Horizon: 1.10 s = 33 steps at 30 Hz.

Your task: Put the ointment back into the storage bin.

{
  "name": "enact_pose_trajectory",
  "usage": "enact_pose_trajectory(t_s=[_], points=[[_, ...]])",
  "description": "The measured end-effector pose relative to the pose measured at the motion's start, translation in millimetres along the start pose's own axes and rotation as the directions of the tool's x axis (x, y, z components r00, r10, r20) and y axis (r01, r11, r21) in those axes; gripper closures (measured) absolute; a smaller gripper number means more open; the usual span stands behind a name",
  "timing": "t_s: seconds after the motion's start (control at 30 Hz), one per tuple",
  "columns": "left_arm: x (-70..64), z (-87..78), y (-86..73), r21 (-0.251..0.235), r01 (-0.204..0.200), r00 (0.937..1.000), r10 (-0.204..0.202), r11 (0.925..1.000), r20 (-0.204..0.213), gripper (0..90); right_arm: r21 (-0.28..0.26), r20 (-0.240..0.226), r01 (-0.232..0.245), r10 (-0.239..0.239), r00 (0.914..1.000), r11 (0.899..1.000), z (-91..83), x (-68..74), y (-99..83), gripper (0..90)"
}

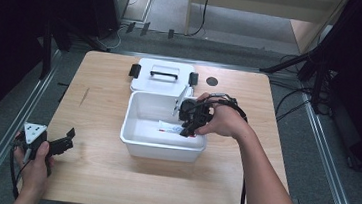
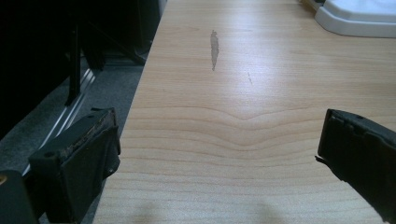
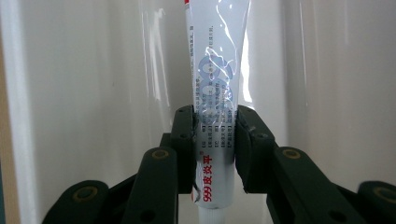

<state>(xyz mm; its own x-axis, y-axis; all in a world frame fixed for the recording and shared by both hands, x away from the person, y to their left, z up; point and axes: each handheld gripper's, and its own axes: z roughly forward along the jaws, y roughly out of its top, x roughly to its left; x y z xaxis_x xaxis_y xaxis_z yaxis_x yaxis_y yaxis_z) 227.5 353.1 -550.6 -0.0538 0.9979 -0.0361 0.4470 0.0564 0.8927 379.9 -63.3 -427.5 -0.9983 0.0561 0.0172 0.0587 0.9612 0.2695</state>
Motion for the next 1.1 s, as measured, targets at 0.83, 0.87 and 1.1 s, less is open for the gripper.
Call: enact_pose_trajectory(t_s=[0.83, 0.87, 1.1], points=[[0.0, 0.2, 0.2, 0.002, -0.004, 1.0, 0.004, 1.0, 0.0, 0.0, 0.112, 0.021, 0.002, -0.004, 0.9998, 0.994, 27.7, 1.5, 7.7, 71.9], [0.0, 0.2, 0.2, 0.001, -0.004, 1.0, 0.004, 1.0, -0.001, 0.0, 0.114, 0.022, 0.003, -0.005, 0.9998, 0.993, 28.0, 1.8, 7.9, 71.9], [0.1, 0.3, 0.2, 0.002, -0.004, 1.0, 0.004, 1.0, 0.0, 0.0, 0.125, 0.02, 0.0, -0.003, 0.9998, 0.992, 29.8, 2.4, 7.9, 71.9]])
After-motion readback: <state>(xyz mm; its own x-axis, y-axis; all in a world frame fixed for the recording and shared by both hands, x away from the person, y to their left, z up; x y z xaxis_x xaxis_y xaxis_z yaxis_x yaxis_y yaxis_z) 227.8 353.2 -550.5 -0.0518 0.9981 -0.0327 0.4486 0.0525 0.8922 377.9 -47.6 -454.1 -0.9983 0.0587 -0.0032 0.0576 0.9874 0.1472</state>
